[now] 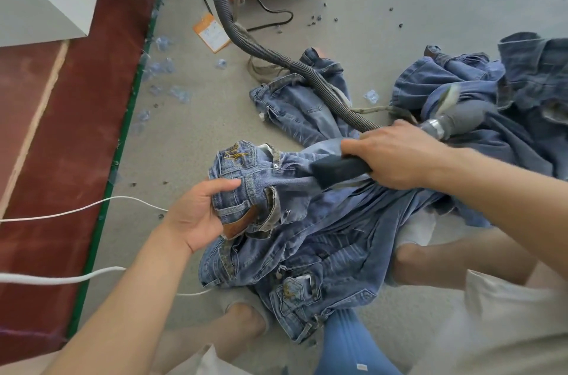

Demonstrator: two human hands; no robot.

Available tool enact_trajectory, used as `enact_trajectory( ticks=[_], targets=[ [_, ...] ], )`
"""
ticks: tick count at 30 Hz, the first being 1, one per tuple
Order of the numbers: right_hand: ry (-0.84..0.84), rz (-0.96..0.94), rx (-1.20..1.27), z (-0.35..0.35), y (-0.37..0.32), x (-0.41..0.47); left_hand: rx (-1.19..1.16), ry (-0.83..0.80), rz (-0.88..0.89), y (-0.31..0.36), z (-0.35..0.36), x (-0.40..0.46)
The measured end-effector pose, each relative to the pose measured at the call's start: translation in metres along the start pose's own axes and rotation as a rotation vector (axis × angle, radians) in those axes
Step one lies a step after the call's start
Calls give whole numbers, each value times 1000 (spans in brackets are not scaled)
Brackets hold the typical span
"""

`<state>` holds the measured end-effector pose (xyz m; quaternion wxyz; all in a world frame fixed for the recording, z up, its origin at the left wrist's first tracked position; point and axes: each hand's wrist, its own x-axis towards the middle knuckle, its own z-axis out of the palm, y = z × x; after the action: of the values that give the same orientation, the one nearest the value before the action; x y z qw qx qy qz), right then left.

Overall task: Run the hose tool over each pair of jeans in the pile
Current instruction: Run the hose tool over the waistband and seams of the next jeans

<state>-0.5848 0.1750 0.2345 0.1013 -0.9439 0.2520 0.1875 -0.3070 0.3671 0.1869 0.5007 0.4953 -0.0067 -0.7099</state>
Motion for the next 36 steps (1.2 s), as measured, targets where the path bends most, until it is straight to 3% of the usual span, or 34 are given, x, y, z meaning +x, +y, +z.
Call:
enact_trajectory(
  ticks=[4, 7, 11, 14, 19, 25, 30, 33, 36],
  targets=[
    [205, -50, 241, 3, -29, 9, 49, 10, 6, 3, 2, -1],
    [333, 128, 339, -11, -14, 24, 57, 22, 11, 3, 3, -3],
    [129, 321, 215, -24, 25, 49, 9, -11, 6, 1, 12, -5],
    [-99, 254, 284, -13, 20, 65, -3, -60, 46, 3, 22, -9],
    [-226, 188, 430, -10, 10, 74, -30, -85, 83, 9, 32, -11],
    [-154, 222, 577, -24, 20, 61, -127, 0, 57, 8, 33, -9],
    [-24, 248, 540, -2, -2, 62, -189, -44, 70, 4, 37, -5],
    [95, 303, 595, -4, 5, 62, -83, -44, 34, 6, 29, -3],
    [16, 303, 721, -20, 28, 57, 119, 126, -7, 11, 21, 7]
  ],
)
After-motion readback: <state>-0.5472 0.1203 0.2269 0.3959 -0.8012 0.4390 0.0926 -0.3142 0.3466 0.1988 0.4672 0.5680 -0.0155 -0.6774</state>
